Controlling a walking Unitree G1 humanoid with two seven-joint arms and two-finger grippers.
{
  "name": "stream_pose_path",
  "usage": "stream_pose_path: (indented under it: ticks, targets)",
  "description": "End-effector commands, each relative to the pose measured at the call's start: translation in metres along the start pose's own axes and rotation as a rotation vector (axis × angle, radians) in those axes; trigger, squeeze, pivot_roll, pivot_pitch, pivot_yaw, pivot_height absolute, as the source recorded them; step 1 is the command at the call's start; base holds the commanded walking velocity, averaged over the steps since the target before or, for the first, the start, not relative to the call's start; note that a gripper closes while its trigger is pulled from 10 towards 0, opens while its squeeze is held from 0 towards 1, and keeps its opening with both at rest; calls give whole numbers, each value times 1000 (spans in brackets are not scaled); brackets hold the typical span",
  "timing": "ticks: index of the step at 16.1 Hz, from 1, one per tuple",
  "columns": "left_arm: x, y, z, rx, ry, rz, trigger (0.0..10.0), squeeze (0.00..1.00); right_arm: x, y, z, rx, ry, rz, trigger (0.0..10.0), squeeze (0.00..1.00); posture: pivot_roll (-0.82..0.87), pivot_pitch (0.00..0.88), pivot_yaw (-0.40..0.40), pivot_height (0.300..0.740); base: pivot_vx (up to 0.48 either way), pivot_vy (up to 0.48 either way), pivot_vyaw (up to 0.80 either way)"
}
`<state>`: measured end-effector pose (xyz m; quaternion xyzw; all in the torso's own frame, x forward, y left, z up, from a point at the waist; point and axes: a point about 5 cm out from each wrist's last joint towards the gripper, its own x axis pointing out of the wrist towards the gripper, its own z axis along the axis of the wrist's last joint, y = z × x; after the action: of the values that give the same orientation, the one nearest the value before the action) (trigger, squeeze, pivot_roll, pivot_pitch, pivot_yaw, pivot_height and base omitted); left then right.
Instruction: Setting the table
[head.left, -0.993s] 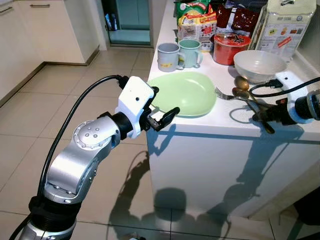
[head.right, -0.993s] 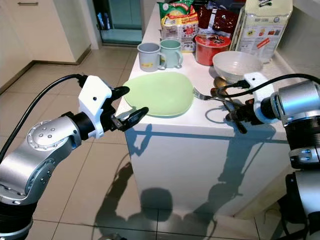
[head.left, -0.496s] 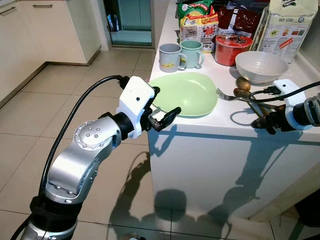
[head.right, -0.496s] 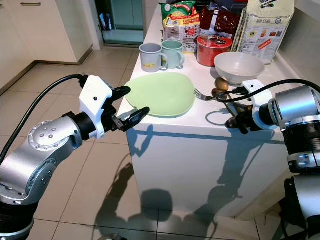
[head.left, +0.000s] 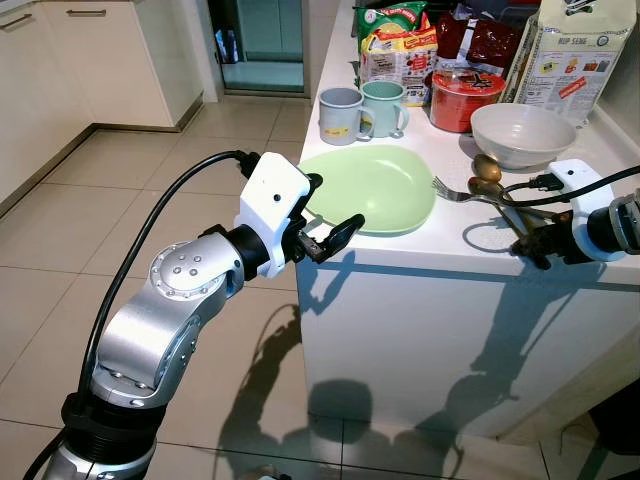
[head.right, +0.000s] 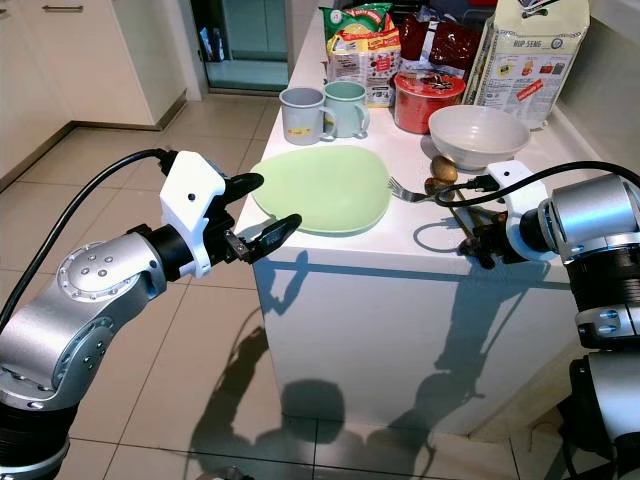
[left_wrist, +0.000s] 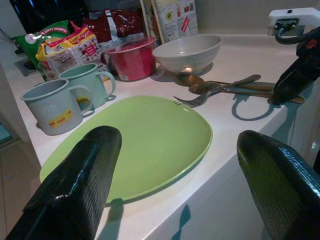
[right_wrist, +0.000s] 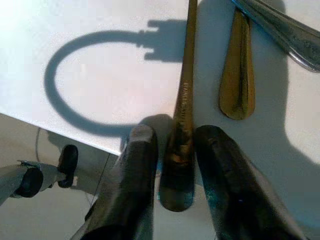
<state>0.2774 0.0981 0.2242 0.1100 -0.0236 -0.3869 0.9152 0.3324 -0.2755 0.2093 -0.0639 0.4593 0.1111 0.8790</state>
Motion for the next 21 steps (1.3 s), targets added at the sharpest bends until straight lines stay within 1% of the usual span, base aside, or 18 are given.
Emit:
stream_pose_path:
  ticks: [1,12,17,21]
  targets:
    - [0,0,4,10,-12,-7,10000,0,6,-3,-11,28,42,-2,0,0,33,0,29,740,0,0,0]
    - [0,-1,5,7,-17,-8,10000,0,8,-7,-14,33,44,-25,0,0,31,0,30,740,0,0,0]
    - [1,0,6,9,-21,-2,10000,0,0,-11,-2,65,-47,-16,0,0,32,0,31,740,0,0,0]
    - [1,2,7,12,-25,8,10000,0,-9,-10,15,109,-170,25,0,0,32,0,31,740,0,0,0]
